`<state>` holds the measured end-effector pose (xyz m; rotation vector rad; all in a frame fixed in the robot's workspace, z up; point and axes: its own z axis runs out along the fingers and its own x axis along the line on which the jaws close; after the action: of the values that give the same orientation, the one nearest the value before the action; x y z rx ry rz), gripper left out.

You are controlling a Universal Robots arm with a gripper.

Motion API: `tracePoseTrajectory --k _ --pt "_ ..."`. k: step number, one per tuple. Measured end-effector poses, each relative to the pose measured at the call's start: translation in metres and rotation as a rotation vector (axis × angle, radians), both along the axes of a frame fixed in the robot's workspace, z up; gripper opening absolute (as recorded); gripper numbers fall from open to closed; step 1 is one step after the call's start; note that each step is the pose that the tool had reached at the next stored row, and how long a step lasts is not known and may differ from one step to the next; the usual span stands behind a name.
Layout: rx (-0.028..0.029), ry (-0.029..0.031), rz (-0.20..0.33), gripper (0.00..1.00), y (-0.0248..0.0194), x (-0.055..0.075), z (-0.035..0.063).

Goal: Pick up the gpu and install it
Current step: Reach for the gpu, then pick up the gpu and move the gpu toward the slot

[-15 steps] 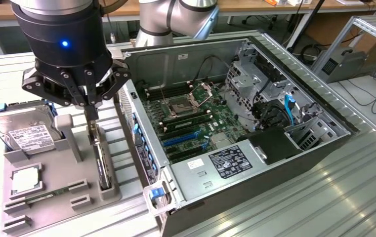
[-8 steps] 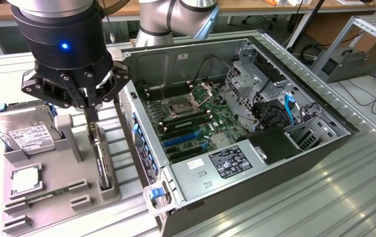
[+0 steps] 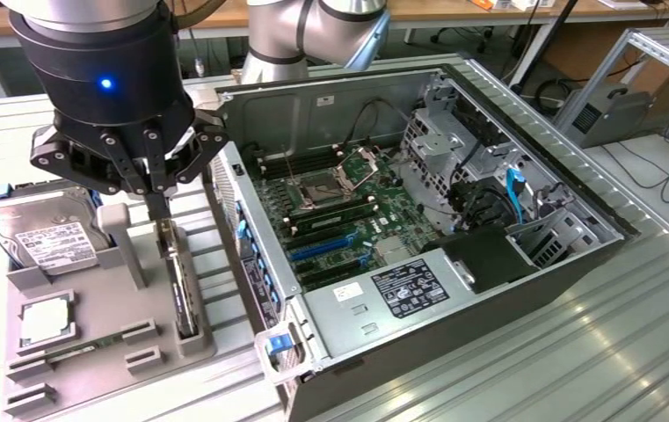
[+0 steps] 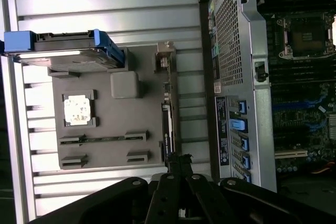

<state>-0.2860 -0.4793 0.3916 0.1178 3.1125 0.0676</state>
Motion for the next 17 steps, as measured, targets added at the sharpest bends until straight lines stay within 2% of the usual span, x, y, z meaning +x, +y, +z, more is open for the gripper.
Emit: tracePoseTrajectory --k 13,14,15,17 --pt "0.0000 0.0000 0.000 0.11 0.0000 -0.0001 0.0000" --pt "0.0000 0.0000 0.000 0.17 0.0000 -0.0001 0.0000" --pt "0.0001 0.0000 0.000 0.17 0.0000 -0.0001 0.0000" --pt "0.0000 0.0000 0.000 0.30 0.0000 -0.0001 0.0000"
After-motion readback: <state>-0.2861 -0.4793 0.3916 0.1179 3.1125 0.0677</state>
